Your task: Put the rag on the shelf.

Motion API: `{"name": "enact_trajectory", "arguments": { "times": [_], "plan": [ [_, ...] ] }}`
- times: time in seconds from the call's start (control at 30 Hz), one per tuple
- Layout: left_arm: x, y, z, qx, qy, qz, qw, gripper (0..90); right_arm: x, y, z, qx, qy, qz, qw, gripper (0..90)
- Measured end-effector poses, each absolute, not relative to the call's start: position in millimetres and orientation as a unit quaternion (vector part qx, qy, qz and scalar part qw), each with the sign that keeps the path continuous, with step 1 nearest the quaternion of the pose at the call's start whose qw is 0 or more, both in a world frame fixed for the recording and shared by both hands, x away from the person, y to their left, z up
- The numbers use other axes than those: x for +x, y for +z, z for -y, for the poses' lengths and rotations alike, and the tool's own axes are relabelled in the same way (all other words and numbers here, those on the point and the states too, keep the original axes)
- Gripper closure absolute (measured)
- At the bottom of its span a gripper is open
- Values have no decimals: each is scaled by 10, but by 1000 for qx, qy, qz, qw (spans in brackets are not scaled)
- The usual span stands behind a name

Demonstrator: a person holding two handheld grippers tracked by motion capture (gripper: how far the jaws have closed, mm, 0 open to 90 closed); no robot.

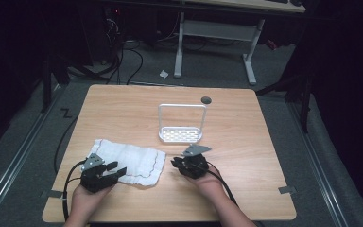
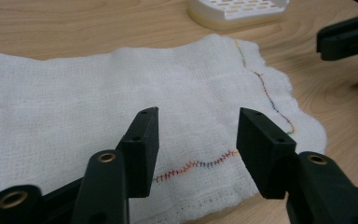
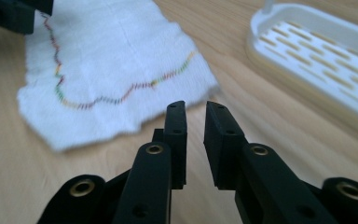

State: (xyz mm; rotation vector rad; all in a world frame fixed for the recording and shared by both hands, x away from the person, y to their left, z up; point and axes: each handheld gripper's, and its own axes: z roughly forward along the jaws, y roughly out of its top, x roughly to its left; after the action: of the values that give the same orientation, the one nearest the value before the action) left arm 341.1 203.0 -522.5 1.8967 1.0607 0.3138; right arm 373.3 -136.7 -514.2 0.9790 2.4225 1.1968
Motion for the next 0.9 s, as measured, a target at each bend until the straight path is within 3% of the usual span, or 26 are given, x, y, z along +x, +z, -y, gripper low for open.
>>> {"name": "enact_trajectory", "arguments": {
  "times": [0.2, 0.47, 0.9],
  "plan": [
    [3414, -5226, -2051, 768, 127, -430, 458, 594, 4071, -5109, 854, 318, 395, -853, 125, 897],
    [3413, -5215, -2127, 758, 126, -438, 467, 598, 4260, -5265, 664, 326, 355, -869, 112, 900],
    [3422, -5230, -2114, 755, 122, -438, 472, 585, 3635, -5316, 1147, 310, 378, -867, 97, 900]
  ]
}}
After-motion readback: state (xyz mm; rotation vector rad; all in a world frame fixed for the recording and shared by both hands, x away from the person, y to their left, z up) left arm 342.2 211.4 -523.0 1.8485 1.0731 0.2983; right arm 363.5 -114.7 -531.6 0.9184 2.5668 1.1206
